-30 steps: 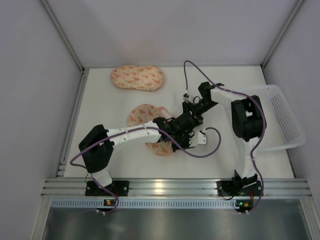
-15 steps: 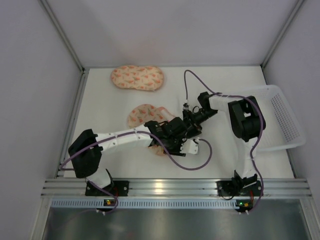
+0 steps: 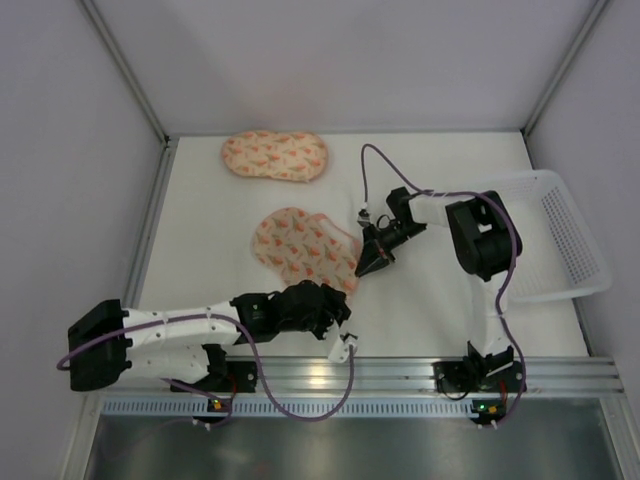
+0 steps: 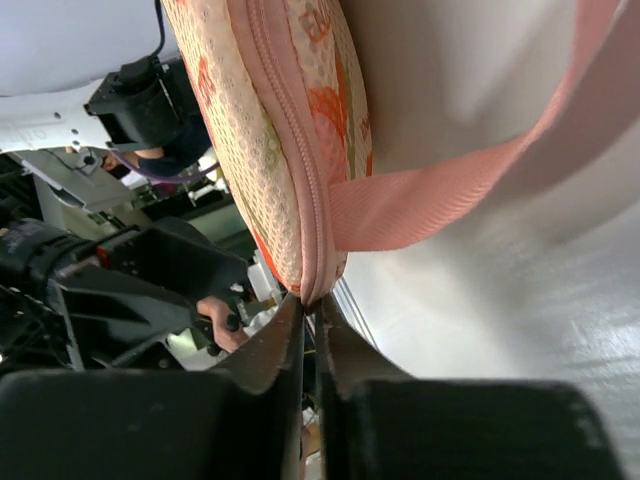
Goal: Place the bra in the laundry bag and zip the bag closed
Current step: Zip the zipper on the laundry bag.
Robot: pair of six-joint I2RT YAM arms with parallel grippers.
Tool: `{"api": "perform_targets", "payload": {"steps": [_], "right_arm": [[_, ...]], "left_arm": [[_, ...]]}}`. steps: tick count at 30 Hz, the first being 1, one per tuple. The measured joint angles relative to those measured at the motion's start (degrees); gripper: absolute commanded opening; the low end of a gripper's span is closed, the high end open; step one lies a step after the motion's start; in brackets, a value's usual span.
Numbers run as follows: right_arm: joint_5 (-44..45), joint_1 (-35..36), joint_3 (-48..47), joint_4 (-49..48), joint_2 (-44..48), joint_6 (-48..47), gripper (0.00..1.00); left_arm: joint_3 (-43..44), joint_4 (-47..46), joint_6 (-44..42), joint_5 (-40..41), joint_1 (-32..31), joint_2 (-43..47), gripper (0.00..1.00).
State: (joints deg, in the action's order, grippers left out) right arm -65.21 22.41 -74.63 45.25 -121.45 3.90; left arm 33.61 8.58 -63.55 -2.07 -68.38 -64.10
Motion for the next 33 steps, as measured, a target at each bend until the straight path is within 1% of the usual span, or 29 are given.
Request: {"api": "perform_targets", "payload": {"steps": [7,13,18,23,33], "right_arm": [[-2.9,1.3,0.7,-2.8,0.0,2.5,0.00],[-4.3,3.5,2.0,-5.5,0.0,5.0,0.00],[-5.0,5.0,2.7,-7.0,0.3,6.7,0.00],[-5.2,5.3,3.4,-8.1,0.7,7.8,0.00],[-5.2,5.3,3.8,-8.9,1.0,8.6,0.00]], "left_arm": [[-7.5,-13.7,-9.6,3.2,-5.0,-1.6,0.57],[-13.8,-21.7,-16.5,5.5,-6.4,-3.6,0.57],[-15.8,-25.5,-19.5,7.8,-6.8,-5.8,0.57],[-16.8,-29.4,-21.7,10.3,-6.8,-7.7,0.54],[-19.8,-31.3,-26.0,13.4,-6.8,-8.2,0.52]]}}
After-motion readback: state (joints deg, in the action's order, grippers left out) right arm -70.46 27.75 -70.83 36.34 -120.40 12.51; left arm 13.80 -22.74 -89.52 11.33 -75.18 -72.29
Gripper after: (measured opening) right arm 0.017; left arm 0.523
